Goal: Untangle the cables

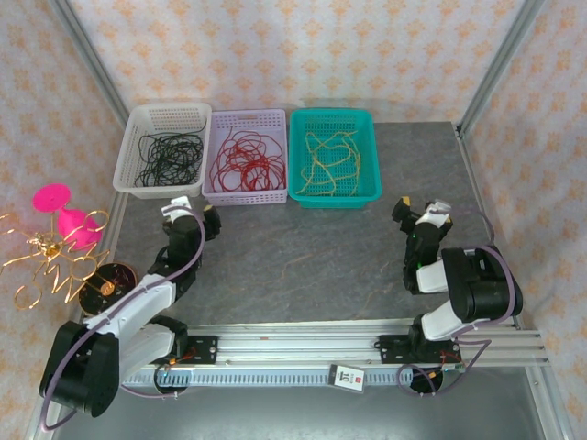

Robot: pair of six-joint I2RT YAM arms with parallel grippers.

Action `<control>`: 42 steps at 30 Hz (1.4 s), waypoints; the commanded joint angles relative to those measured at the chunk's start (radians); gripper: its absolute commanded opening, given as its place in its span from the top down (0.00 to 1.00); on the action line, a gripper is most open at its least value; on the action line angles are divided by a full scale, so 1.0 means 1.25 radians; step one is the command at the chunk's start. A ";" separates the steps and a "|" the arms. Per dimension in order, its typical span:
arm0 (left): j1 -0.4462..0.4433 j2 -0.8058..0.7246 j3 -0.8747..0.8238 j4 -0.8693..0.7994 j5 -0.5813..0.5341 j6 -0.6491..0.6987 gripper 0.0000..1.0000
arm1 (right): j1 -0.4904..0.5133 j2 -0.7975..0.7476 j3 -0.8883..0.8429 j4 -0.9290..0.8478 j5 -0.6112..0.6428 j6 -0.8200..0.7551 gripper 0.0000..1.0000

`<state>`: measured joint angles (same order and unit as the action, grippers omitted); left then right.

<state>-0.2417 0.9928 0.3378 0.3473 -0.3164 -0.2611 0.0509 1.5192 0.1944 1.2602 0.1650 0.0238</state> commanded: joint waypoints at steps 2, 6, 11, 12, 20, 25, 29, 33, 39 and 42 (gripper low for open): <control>0.019 -0.007 -0.055 0.270 -0.137 0.244 0.01 | 0.006 -0.002 0.009 0.015 0.022 -0.014 0.00; 0.091 0.073 -0.163 0.553 -0.016 0.266 0.01 | 0.006 -0.002 0.009 0.016 0.023 -0.013 0.00; 0.140 0.212 -0.215 0.761 0.092 0.236 0.01 | 0.006 -0.001 0.009 0.015 0.021 -0.014 0.00; 0.143 0.232 -0.215 0.793 0.082 0.234 0.01 | 0.006 -0.002 0.010 0.015 0.020 -0.014 0.00; 0.195 0.471 -0.227 1.089 0.205 0.192 0.00 | 0.006 -0.001 0.009 0.015 0.022 -0.014 0.00; 0.196 0.446 -0.152 0.913 0.215 0.195 0.01 | 0.006 -0.001 0.010 0.016 0.023 -0.015 0.00; 0.201 0.431 -0.096 0.769 0.226 0.189 0.00 | 0.007 0.000 0.009 0.016 0.022 -0.014 0.00; 0.201 0.432 -0.096 0.768 0.226 0.188 0.00 | 0.007 -0.002 0.009 0.016 0.023 -0.015 0.00; 0.201 0.433 -0.096 0.770 0.226 0.190 0.00 | 0.007 0.004 0.018 0.006 0.023 -0.013 0.00; 0.201 0.434 -0.097 0.774 0.226 0.191 0.00 | 0.006 0.004 0.017 0.005 0.022 -0.012 0.00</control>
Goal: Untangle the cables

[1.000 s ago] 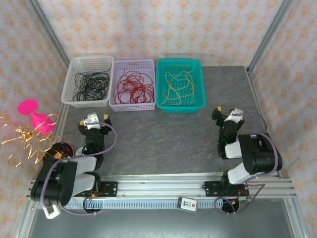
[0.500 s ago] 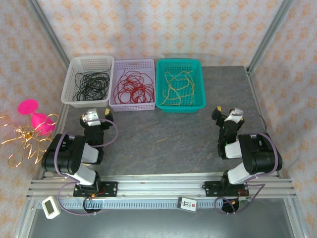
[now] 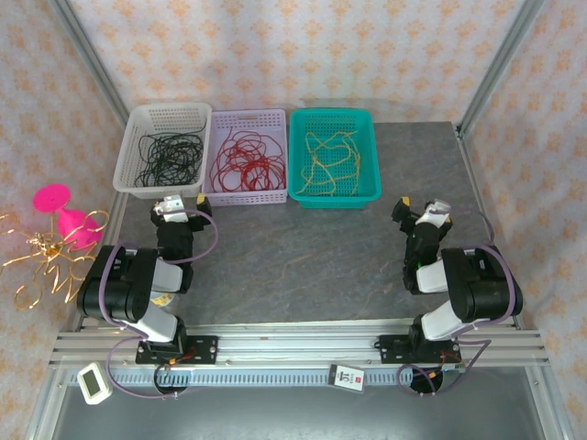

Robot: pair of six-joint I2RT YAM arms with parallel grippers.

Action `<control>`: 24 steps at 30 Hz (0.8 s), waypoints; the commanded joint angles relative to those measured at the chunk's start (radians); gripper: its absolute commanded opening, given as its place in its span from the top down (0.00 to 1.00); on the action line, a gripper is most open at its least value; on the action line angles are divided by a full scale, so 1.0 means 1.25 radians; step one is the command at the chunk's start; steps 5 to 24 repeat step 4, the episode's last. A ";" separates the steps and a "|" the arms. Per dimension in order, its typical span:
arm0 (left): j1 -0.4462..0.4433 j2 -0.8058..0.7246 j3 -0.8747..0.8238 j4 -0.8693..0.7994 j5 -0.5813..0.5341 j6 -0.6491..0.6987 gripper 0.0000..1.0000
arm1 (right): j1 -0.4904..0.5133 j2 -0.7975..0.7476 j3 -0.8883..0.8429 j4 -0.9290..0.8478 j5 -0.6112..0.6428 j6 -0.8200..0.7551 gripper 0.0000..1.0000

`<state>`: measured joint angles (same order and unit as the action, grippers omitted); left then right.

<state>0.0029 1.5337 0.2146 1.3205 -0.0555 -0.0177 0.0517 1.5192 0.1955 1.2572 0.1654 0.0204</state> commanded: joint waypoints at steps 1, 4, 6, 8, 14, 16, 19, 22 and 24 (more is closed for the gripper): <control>0.005 0.000 0.003 -0.008 0.018 -0.006 0.00 | 0.005 0.001 0.014 0.010 0.021 -0.010 0.00; 0.006 0.001 0.001 -0.005 0.018 -0.005 0.00 | 0.005 -0.001 0.009 0.018 0.019 -0.011 0.00; 0.006 0.001 0.001 -0.005 0.018 -0.005 0.00 | 0.005 -0.001 0.009 0.018 0.019 -0.011 0.00; 0.006 0.001 0.001 -0.005 0.018 -0.005 0.00 | 0.005 -0.001 0.009 0.018 0.019 -0.011 0.00; 0.006 0.001 0.001 -0.005 0.018 -0.005 0.00 | 0.005 -0.001 0.009 0.018 0.019 -0.011 0.00; 0.006 0.001 0.001 -0.005 0.018 -0.005 0.00 | 0.005 -0.001 0.009 0.018 0.019 -0.011 0.00; 0.006 0.001 0.001 -0.005 0.018 -0.005 0.00 | 0.005 -0.001 0.009 0.018 0.019 -0.011 0.00; 0.006 0.001 0.001 -0.005 0.018 -0.005 0.00 | 0.005 -0.001 0.009 0.018 0.019 -0.011 0.00; 0.006 0.001 0.001 -0.005 0.018 -0.005 0.00 | 0.005 -0.001 0.009 0.018 0.019 -0.011 0.00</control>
